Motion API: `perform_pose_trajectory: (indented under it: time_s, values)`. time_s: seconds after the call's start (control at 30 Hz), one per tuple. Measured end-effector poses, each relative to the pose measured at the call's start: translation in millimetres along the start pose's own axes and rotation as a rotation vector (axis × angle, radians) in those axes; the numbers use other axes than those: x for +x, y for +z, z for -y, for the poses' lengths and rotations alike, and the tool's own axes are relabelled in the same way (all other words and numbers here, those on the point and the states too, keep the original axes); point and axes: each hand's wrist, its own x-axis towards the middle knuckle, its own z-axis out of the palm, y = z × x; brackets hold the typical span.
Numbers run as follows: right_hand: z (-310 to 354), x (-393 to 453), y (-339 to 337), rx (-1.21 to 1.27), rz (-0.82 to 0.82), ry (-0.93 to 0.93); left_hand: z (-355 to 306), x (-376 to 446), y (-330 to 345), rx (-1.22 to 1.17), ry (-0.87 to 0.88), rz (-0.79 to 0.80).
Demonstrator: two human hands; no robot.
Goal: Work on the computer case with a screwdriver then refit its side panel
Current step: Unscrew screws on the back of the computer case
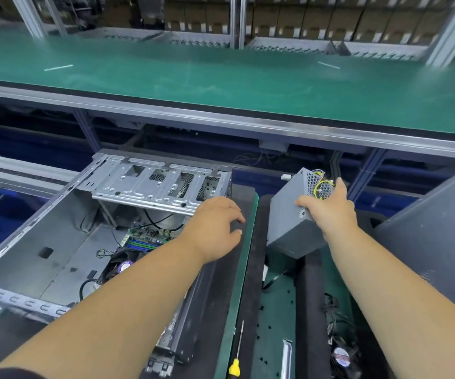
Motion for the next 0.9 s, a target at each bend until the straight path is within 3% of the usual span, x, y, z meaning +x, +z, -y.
perform_pose_trajectory:
  time_s: [0.23, 0.57, 0.7, 0.9]
  values:
    - [30, -38, -35, 0.238, 0.087, -0.126, -6, -5, -14, -0.236, -0.053, 0.008]
    - [79, -95, -53, 0.635, 0.374, -0.338, -20, -1, -60, -1.349, -0.461, 0.022]
    - [91, -118, -44, 0.796, 0.543, -0.421, -10, -12, -92, -1.71, -0.421, 0.014]
    - [95, -140, -16, 0.723, 0.735, -0.52, 17, -37, -116, -1.843, -0.418, -0.069]
